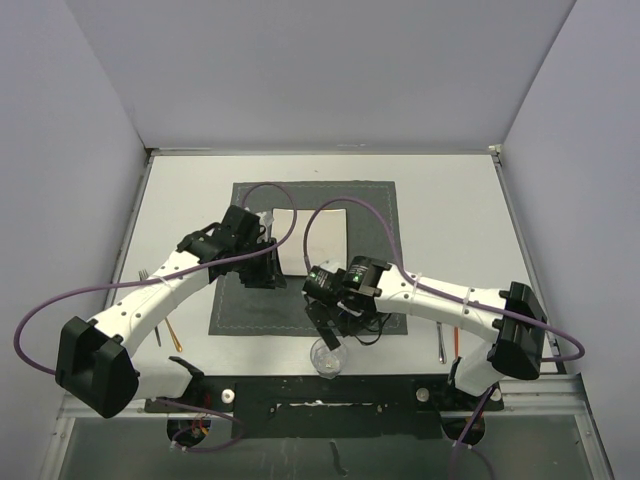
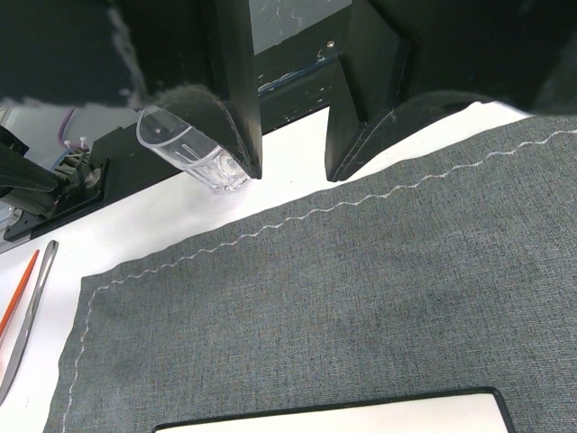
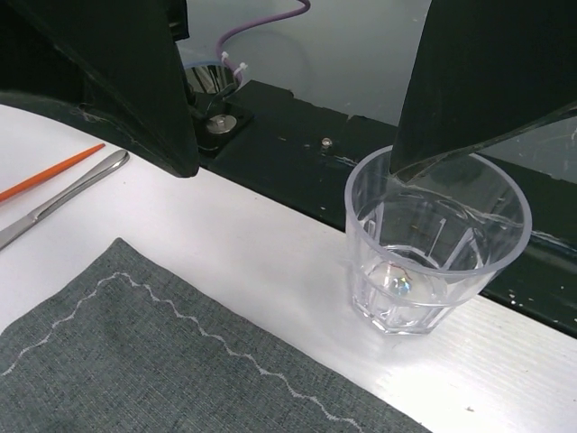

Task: Set the dinner table for one person
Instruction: Pick up the cup at the center of the board.

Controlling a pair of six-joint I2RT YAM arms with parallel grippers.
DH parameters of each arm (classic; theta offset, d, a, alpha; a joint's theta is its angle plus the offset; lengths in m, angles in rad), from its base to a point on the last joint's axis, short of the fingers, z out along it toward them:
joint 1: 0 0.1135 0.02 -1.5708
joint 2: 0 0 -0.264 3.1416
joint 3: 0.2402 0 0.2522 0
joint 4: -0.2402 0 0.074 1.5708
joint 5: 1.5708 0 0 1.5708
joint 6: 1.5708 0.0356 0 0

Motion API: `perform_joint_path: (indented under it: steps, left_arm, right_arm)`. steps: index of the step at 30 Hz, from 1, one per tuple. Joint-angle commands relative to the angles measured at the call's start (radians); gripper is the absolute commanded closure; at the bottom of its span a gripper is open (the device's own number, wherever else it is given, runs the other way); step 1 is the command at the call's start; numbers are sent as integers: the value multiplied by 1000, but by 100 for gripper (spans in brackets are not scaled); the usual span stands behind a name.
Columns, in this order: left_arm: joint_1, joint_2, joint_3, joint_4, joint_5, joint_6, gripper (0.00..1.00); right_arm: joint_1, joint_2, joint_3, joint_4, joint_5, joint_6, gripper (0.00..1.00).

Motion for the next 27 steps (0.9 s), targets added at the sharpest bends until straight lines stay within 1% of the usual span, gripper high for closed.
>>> perform_joint_path:
  steps: [1, 10, 27]
  left_arm:
    - [-2, -4, 7, 21, -14, -9, 67]
    - [0, -18, -7, 20, -17, -12, 67]
    - [9, -29, -4, 4, -33, -17, 67]
  right_arm:
    - [15, -12, 30, 22, -20, 17, 8]
    - [40, 16, 24, 41, -38, 27, 8]
    - [44, 38, -16, 97, -81, 26, 9]
